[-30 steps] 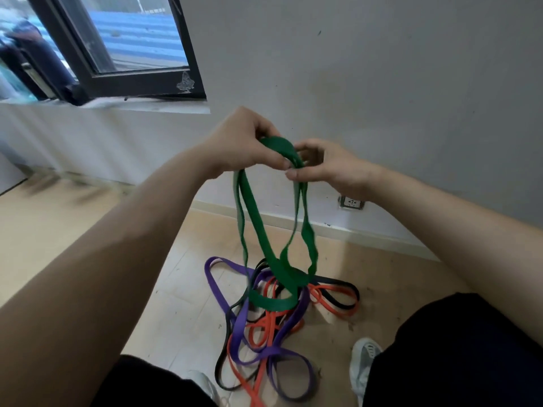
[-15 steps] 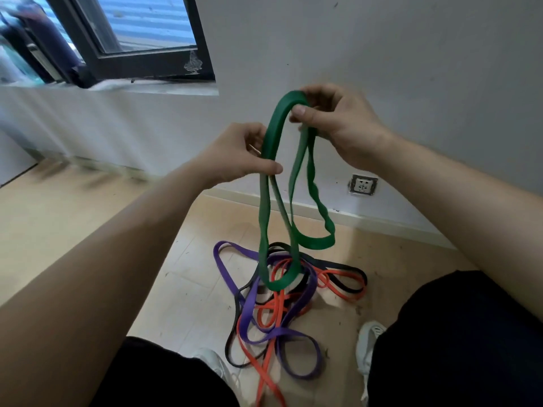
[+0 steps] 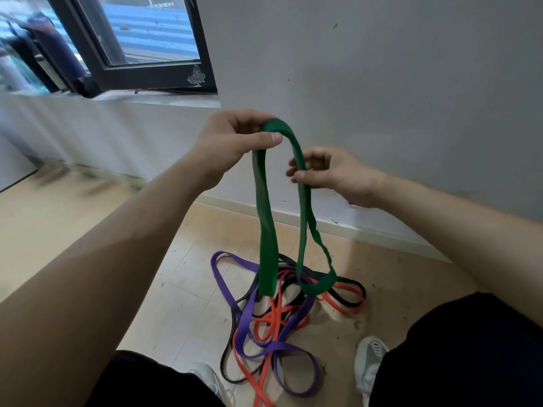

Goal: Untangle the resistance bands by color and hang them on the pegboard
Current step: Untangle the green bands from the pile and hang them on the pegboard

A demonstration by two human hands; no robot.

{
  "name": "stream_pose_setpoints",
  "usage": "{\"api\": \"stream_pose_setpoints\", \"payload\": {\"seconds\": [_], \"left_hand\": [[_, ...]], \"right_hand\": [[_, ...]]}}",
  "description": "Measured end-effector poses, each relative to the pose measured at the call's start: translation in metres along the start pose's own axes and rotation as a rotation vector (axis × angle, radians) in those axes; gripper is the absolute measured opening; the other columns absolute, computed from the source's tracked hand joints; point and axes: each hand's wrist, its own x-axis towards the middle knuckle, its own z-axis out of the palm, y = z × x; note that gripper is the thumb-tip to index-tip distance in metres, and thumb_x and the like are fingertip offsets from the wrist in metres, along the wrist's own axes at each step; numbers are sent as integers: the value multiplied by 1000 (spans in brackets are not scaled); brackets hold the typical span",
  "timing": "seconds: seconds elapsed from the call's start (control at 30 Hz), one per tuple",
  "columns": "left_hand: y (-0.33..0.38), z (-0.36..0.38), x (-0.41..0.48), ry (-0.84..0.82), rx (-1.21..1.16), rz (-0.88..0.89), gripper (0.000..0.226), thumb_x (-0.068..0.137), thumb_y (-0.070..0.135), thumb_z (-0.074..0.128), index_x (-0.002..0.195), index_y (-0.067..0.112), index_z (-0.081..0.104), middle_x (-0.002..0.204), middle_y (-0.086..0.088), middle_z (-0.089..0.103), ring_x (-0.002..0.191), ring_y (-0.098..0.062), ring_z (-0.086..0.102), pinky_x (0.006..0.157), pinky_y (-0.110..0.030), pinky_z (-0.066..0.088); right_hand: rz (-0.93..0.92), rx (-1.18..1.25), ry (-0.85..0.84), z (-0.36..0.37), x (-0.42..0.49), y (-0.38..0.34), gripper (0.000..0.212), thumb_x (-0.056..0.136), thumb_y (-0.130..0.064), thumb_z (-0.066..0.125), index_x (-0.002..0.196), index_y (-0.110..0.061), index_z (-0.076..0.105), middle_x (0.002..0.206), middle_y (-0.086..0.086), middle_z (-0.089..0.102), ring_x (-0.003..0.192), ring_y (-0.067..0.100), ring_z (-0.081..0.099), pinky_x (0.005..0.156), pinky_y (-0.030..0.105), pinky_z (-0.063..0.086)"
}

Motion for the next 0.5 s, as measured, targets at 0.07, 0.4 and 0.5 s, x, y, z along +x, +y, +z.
{"api": "stream_pose_setpoints", "payload": {"seconds": [0.07, 0.4, 0.5], "left_hand": [[3, 1, 0, -15, 30, 0, 26, 85, 6, 78, 108, 17, 74, 94, 4, 76, 87, -6, 71, 79, -19, 53], [12, 1, -2, 116, 47, 47, 35, 78, 7, 86, 110, 11, 75, 96, -10, 78, 92, -25, 75, 85, -42, 63], [15, 0, -3, 141, -9, 55, 33, 80, 7, 84, 110, 11, 74, 93, -4, 79, 90, -21, 76, 81, -37, 63]], "right_hand": [[29, 0, -27, 3, 1, 2, 26, 92, -8, 68, 118, -11, 64, 117, 11, 72, 113, 26, 68, 107, 49, 48], [74, 78, -151, 26, 6, 5, 40, 88, -10, 73, 125, -21, 60, 113, 7, 69, 109, 25, 68, 105, 47, 49], [56, 31, -141, 32, 7, 5, 50, 81, -19, 81, 127, -21, 61, 99, 3, 61, 100, 22, 64, 100, 41, 51]]}}
